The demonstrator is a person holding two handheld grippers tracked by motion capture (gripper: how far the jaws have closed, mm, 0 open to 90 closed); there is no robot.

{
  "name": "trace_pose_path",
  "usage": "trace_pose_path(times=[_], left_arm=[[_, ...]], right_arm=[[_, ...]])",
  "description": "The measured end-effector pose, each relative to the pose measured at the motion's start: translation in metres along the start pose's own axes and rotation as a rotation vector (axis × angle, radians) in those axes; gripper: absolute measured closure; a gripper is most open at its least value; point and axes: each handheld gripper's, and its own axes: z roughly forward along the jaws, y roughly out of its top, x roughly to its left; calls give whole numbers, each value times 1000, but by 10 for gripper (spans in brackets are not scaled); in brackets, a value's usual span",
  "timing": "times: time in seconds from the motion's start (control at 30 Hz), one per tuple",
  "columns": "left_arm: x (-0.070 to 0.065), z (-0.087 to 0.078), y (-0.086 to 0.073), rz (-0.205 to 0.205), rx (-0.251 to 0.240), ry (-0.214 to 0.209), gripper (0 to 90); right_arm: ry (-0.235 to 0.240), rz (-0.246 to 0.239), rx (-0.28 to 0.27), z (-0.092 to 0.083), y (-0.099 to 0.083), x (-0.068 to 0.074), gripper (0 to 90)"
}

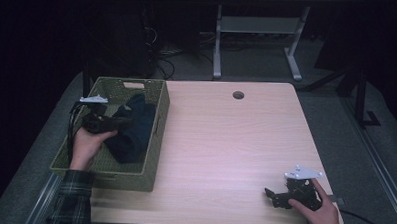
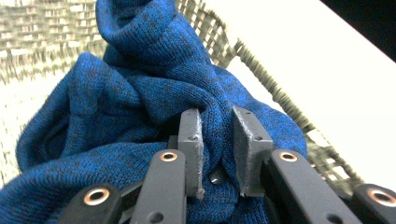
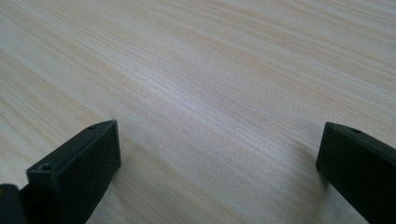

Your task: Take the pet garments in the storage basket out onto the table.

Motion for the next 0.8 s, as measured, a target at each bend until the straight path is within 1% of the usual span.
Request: trace_pose_path(times=[0.07,0.17,0.27,0.3,0.37,0.4,0.47,0.5,0.57,0.73,0.8], left_arm=[[-1,-5,1,-9,-30,-12,743],[-2,-10,3,3,-64,-22,746],[-3,-15,4,-7,-109,-21,751],[-2,-17,4,-3,-121,-17,754],[-2,-21,5,-10,-143,-15,756],[-2,-23,5,-5,-151,-12,757],[-2,-27,6,-8,-174,-11,757],[-2,-30,6,-9,-192,-12,757],[-2,-35,7,-16,-216,-23,759],[-4,-48,11,-6,-254,-34,759],[-6,-53,12,-6,-278,-48,761]], right_arm=[[0,0,0,0,0,0,0],[0,0,0,0,0,0,0],[0,0,0,0,0,0,0],[0,0,0,0,0,0,0],[0,0,0,0,0,0,0],[0,0,0,0,0,0,0],[0,0,0,0,0,0,0],[0,0,0,0,0,0,0],[0,0,0,0,0,0,0],[1,0,0,0,0,0,0],[1,1,0,0,0,0,0]])
